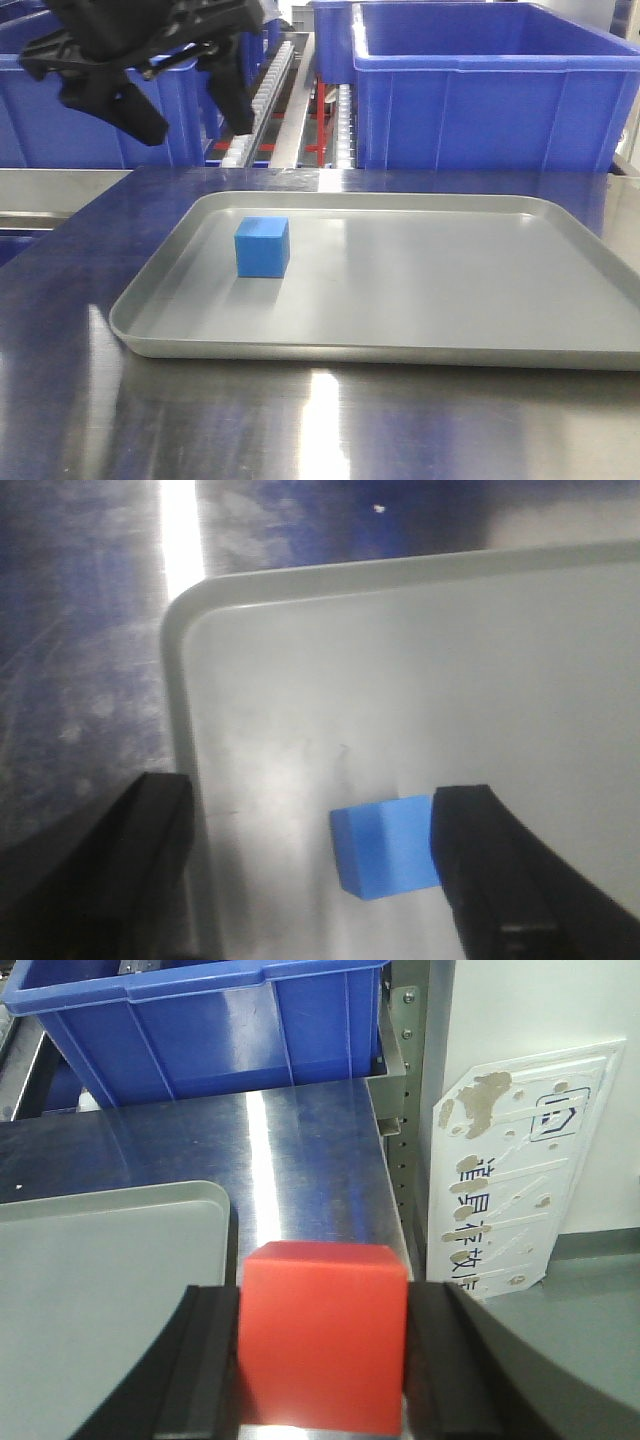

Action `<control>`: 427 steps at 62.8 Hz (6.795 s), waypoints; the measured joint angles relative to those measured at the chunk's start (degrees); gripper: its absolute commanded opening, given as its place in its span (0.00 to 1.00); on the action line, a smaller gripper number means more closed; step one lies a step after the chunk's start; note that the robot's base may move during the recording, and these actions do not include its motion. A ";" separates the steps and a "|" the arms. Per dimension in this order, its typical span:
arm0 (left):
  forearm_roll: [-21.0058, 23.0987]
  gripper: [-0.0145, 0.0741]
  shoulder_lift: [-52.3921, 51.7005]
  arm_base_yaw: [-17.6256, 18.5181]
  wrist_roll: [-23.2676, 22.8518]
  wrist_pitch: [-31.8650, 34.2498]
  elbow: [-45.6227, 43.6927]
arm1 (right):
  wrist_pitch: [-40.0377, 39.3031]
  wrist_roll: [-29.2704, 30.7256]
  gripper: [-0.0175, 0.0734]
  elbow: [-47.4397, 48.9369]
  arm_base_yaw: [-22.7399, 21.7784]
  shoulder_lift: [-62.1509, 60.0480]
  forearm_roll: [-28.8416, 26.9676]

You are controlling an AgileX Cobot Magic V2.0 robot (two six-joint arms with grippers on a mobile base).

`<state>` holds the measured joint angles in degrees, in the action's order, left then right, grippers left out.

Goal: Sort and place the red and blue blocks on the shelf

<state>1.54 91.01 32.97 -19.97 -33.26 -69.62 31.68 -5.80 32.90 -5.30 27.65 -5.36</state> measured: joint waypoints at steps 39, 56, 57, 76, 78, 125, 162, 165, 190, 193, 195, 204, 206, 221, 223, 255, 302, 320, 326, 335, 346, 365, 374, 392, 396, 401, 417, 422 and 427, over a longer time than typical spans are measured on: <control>1.61 0.78 5.72 5.03 -1.64 0.49 0.00 | 0.00 0.00 0.25 0.00 0.00 0.00 0.00; 1.61 0.78 9.01 5.16 -1.68 0.72 -0.21 | 0.00 0.00 0.25 0.00 0.00 0.00 0.00; 1.61 0.78 9.12 5.16 -1.68 0.75 -0.21 | 0.00 0.00 0.25 0.00 0.00 0.00 0.00; 1.61 0.78 11.29 5.16 -1.94 1.96 -0.32 | 0.00 0.00 0.25 0.00 0.00 0.00 0.00; 1.61 0.78 11.55 5.16 -1.94 2.01 -0.43 | 0.00 0.00 0.25 0.00 0.00 0.00 0.00; 1.61 0.52 14.31 5.16 -2.03 0.62 -2.23 | 0.00 0.00 0.25 0.00 0.00 0.00 0.00; -0.57 0.30 7.02 2.50 -2.16 -1.33 -2.31 | 0.00 0.00 0.25 0.00 0.00 0.00 0.00; -0.96 0.30 5.41 1.34 -2.16 -1.71 -2.31 | 0.00 0.00 0.25 0.00 0.00 0.00 0.00; -5.59 0.30 -7.70 -8.05 -2.16 -5.72 -1.19 | 0.00 0.00 0.25 0.00 0.00 0.00 0.00; -5.71 0.30 -9.71 -9.16 -2.16 -5.72 -0.13 | 0.00 0.00 0.25 0.00 0.00 0.00 0.00; -5.71 0.30 -11.14 -9.91 -2.16 -5.72 0.58 | 0.00 0.00 0.25 0.00 0.00 0.00 0.00; -5.83 0.30 -17.57 -12.95 -2.16 -5.28 5.74 | 0.00 0.00 0.25 0.00 0.00 0.00 0.00; -5.83 0.30 -18.80 -13.42 -2.16 -4.81 7.17 | 0.00 0.00 0.25 0.00 0.00 0.00 0.00; -5.83 0.30 -30.07 -17.35 -2.16 -0.87 17.02 | 0.00 0.00 0.25 0.00 0.00 0.00 0.00; -5.83 0.30 -31.38 -17.80 -2.16 -0.54 18.14 | 0.00 0.00 0.25 0.00 0.00 0.00 0.00; -5.83 0.30 -51.02 -23.89 -2.16 0.04 33.42 | 0.00 0.00 0.25 0.00 0.00 0.00 0.00; -11.57 0.30 -57.30 -24.28 -2.20 1.13 38.83 | 0.00 0.00 0.25 0.00 0.00 0.00 0.00; -12.06 0.30 -57.30 -24.28 -2.20 1.22 38.83 | 0.00 0.00 0.25 0.00 0.00 0.00 0.00; -12.19 0.30 -57.30 -24.28 -2.20 1.22 38.83 | 0.00 0.00 0.25 0.00 0.00 0.00 0.00; -12.18 0.30 -57.30 -24.28 -2.20 1.22 38.83 | 0.00 0.00 0.25 0.00 0.00 0.00 0.00; -12.18 0.30 -57.30 -24.28 -2.20 1.26 38.83 | 0.00 0.00 0.25 0.00 0.00 0.00 0.00; -12.21 0.30 -57.30 -24.28 -2.20 1.35 38.83 | 0.00 0.00 0.25 0.00 0.00 0.00 0.00; -12.21 0.30 -57.30 -24.28 -2.20 1.35 38.83 | 0.00 0.00 0.25 0.00 0.00 0.00 0.00; -12.30 0.30 -57.30 -24.28 -2.20 1.39 38.83 | 0.00 0.00 0.25 0.00 0.00 0.00 0.00; -12.30 0.30 -57.30 -24.28 -2.20 1.39 38.83 | 0.00 0.00 0.25 0.00 0.00 0.00 0.00; -12.30 0.30 -57.30 -24.28 -2.20 1.48 38.83 | 0.00 0.00 0.25 0.00 0.00 0.00 0.00; -12.30 0.30 -57.30 -24.28 -2.29 1.48 38.83 | 0.00 0.00 0.25 0.00 0.00 0.00 0.00; -12.30 0.30 -57.30 -24.28 -2.29 1.48 38.83 | 0.00 0.00 0.25 0.00 0.00 0.00 0.00; -12.30 0.30 -57.30 -24.28 -2.29 1.48 38.83 | 0.00 0.00 0.25 0.00 0.00 0.00 0.00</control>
<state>-10.77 33.72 8.69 -22.26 -31.78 -30.79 31.68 -5.80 32.90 -5.30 27.65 -5.36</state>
